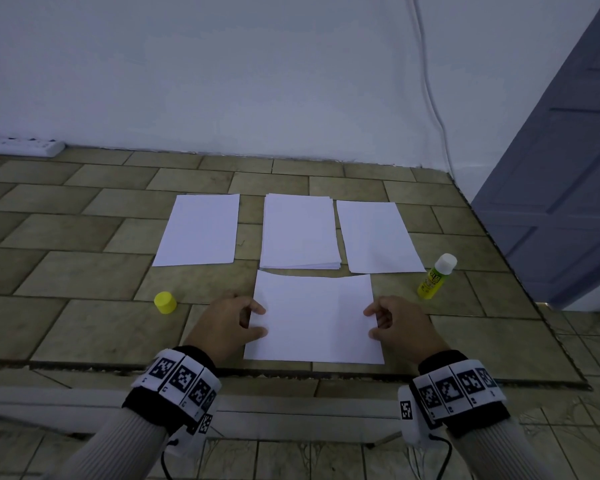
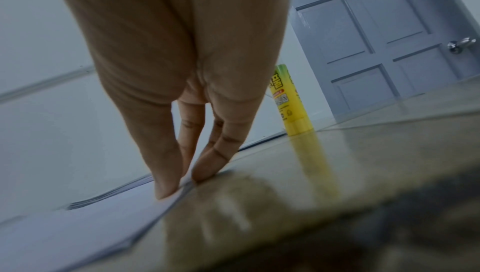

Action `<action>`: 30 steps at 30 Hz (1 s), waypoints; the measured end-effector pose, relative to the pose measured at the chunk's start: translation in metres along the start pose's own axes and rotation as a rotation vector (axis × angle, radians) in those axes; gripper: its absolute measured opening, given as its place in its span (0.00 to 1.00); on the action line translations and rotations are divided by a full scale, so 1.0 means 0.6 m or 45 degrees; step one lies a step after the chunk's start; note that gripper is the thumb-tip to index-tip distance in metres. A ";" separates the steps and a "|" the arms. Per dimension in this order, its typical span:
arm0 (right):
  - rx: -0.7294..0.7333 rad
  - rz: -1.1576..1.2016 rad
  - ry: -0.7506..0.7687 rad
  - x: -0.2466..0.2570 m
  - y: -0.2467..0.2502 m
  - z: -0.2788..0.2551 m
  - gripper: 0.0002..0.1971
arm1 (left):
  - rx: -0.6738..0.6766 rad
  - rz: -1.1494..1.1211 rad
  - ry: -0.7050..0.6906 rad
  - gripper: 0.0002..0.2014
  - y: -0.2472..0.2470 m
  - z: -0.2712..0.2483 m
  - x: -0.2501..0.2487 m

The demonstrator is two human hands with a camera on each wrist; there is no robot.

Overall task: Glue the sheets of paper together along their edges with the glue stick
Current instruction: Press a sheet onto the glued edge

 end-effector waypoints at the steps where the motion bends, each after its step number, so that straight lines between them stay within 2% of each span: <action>1: -0.002 -0.033 -0.010 0.001 -0.001 0.001 0.15 | 0.027 0.077 0.012 0.14 0.001 0.001 0.002; 4: 0.007 -0.126 -0.036 0.003 -0.003 0.002 0.15 | 0.088 0.296 0.024 0.16 0.001 0.004 0.005; 7: 0.015 -0.222 -0.046 0.009 -0.003 0.001 0.15 | 0.007 0.322 -0.030 0.15 -0.010 0.010 -0.003; 8: 0.015 -0.264 -0.049 0.012 -0.002 0.000 0.15 | -0.010 0.325 -0.057 0.19 -0.018 0.014 -0.004; 10: -0.007 -0.380 -0.044 0.019 -0.001 -0.005 0.14 | 0.028 0.391 -0.131 0.36 -0.039 0.025 -0.008; 12: -0.083 -0.553 -0.003 0.030 0.000 -0.014 0.13 | 0.108 0.513 -0.126 0.50 -0.058 0.034 -0.003; 14: -0.157 -0.653 0.062 0.044 -0.004 -0.021 0.17 | 0.122 0.595 -0.101 0.55 -0.069 0.037 0.005; 15: -0.151 -0.628 0.089 0.054 -0.011 -0.024 0.20 | 0.122 0.611 -0.097 0.56 -0.074 0.038 0.007; 19: 0.072 -0.442 0.243 0.119 -0.085 -0.032 0.41 | 0.091 0.618 -0.100 0.55 -0.079 0.037 0.009; 21: 0.105 -0.425 0.325 0.149 -0.128 -0.029 0.48 | 0.118 0.643 -0.115 0.55 -0.081 0.037 0.011; 23: 0.081 -0.410 0.376 0.170 -0.158 -0.020 0.50 | 0.147 0.701 -0.146 0.53 -0.084 0.037 0.015; 26: 0.010 -0.442 0.381 0.177 -0.172 -0.003 0.53 | 0.133 0.699 -0.163 0.44 -0.084 0.035 0.019; 30: -0.103 -0.517 0.255 0.127 -0.151 0.018 0.58 | 0.088 0.679 -0.129 0.44 -0.081 0.038 0.011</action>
Point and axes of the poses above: each hand's wrist, its own z-axis towards the middle knuckle, its own y-axis out of the back of the hand, x = y × z, the point moved 2 cm from there along z, towards the middle knuckle, and after that the axes turned 14 degrees about -y, right-handed, at the moved point
